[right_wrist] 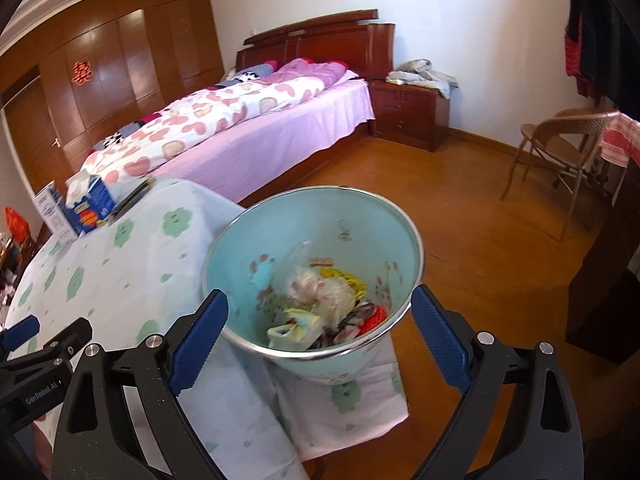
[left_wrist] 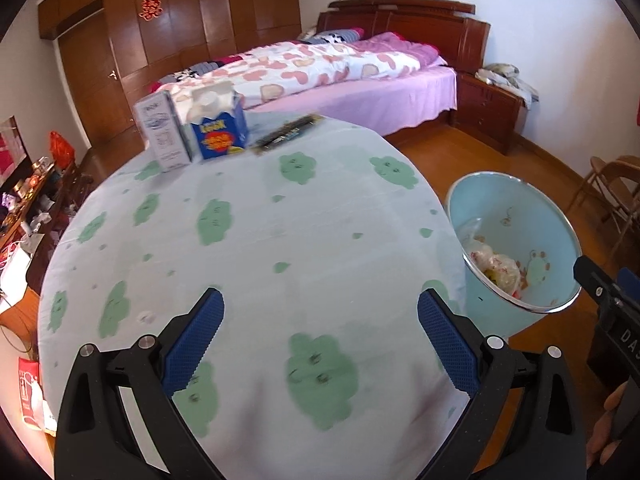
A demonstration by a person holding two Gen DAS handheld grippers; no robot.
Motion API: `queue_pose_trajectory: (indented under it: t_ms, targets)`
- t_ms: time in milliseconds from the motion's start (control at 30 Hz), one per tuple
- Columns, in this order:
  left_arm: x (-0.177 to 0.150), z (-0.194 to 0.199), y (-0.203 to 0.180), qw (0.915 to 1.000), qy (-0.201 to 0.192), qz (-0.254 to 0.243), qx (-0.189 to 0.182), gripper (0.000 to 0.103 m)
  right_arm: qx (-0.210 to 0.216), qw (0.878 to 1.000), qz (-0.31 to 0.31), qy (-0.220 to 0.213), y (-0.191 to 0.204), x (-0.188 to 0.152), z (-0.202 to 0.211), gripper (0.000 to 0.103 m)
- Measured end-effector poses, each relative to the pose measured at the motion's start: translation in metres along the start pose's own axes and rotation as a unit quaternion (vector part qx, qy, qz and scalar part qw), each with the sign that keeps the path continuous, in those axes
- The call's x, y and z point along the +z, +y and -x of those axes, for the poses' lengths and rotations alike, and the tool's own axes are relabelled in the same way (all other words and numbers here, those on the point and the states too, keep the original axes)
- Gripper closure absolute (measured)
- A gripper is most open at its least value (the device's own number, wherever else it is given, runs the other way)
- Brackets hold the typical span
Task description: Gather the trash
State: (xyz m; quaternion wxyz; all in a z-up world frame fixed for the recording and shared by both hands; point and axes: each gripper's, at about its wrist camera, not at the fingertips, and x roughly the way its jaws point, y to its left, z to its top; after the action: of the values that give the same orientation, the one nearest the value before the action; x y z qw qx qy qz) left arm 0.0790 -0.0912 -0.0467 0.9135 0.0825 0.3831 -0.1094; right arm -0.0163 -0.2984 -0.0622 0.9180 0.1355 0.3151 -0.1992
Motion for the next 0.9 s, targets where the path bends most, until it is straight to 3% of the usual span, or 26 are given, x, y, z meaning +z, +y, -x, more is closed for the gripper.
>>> queue_pose_trajectory:
  t_ms: [267, 567, 667, 900]
  targets:
    - [-0.005, 0.043, 0.008, 0.9989, -0.047, -0.001, -0.008, 0.006, 0.012, 0.999, 0.013, -0.032, 0.018, -0.01, 0.036, 0.011]
    - [-0.001, 0.105, 0.009, 0.9888, -0.148, 0.0, -0.02, 0.006, 0.008, 0.99, -0.005, -0.142, 0.017, -0.012, 0.093, 0.008]
    - [0.0, 0.116, 0.007, 0.9871, -0.158, 0.001, -0.025, 0.006, 0.006, 0.984, -0.015, -0.178, 0.016, -0.014, 0.109, 0.007]
    - [-0.003, 0.122, 0.0, 0.9847, -0.174, -0.013, -0.008, 0.006, 0.0, 0.981, -0.025, -0.191, 0.008, -0.005, 0.116, 0.006]
